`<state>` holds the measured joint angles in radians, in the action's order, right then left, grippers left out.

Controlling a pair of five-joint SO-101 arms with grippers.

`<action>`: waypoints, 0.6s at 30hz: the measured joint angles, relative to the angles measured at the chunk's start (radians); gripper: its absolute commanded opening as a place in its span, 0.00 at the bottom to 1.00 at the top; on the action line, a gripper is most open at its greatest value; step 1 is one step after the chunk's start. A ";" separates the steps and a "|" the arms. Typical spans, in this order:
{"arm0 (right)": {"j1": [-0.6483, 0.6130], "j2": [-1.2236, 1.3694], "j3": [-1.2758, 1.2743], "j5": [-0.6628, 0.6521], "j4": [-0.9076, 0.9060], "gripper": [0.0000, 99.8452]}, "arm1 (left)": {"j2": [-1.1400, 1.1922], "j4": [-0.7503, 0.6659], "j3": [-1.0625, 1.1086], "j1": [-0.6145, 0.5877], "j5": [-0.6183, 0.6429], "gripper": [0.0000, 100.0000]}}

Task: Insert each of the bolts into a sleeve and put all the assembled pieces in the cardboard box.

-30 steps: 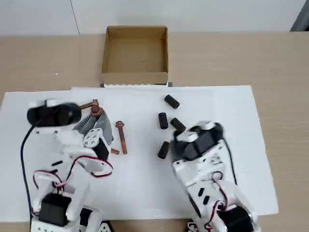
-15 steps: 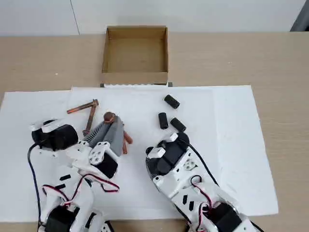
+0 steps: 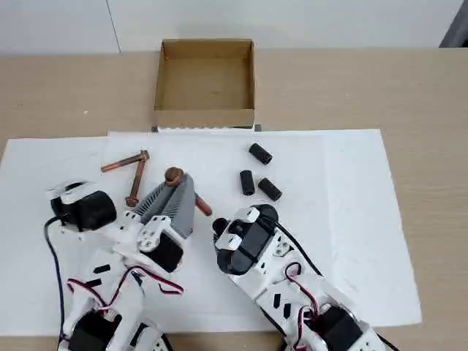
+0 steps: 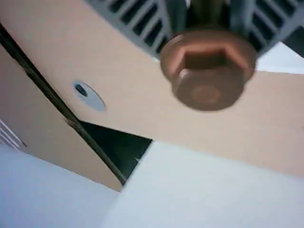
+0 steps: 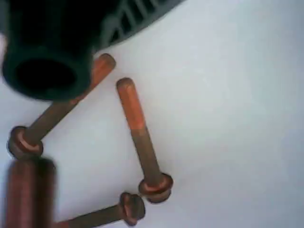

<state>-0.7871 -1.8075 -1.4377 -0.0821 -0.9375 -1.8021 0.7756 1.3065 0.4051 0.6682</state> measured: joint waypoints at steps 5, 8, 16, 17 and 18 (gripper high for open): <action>0.000 0.000 0.000 0.000 0.000 0.00 | 0.000 0.003 0.000 0.038 0.000 0.00; 0.000 0.000 0.000 0.000 0.000 0.00 | 0.000 0.003 0.000 0.043 0.000 0.00; 0.000 0.000 0.000 0.000 0.026 0.00 | 0.000 0.003 0.043 0.041 0.000 0.00; 0.000 0.000 0.000 0.000 0.037 0.00 | 0.000 0.003 0.043 0.044 0.000 0.00; 0.000 0.000 0.000 0.000 0.046 0.00 | 0.000 0.003 0.043 0.046 0.000 0.00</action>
<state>-0.7871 -1.8075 -1.4377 -0.0821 -0.8915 -1.8021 0.7787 1.3495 0.4511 0.6682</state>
